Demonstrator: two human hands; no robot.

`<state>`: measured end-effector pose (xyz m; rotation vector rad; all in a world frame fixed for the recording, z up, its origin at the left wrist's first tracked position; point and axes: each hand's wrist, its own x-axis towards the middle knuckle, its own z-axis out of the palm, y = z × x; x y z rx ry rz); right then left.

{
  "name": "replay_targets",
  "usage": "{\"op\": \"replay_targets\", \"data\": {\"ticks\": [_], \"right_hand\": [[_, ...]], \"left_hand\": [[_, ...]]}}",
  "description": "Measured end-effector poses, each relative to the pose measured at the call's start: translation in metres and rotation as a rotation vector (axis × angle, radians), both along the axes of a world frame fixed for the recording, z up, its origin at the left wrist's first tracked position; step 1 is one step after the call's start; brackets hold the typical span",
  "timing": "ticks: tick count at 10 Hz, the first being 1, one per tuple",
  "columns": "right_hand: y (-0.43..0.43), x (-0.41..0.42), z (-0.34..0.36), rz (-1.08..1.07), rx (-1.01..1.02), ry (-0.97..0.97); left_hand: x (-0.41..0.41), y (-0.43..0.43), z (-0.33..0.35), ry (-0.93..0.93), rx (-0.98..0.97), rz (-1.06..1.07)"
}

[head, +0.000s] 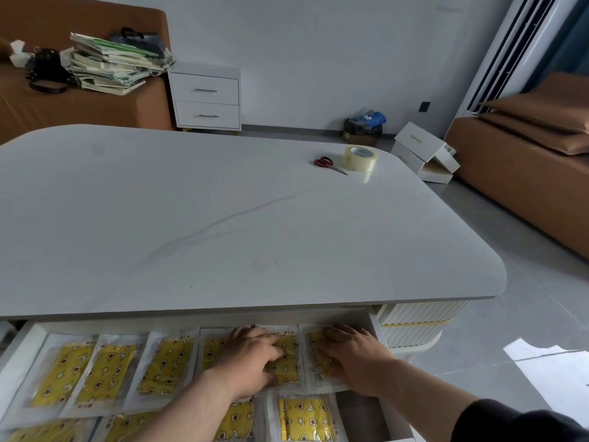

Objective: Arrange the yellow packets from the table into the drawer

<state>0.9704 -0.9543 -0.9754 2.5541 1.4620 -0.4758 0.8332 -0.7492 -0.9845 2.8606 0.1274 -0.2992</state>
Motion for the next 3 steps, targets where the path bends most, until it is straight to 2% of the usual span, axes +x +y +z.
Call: {"op": "replay_targets", "data": {"ticks": [3], "right_hand": [[0.005,-0.003,0.015,-0.084,0.06,-0.015]], "left_hand": [[-0.004,-0.01,0.028,-0.03,-0.048,0.008]]}}
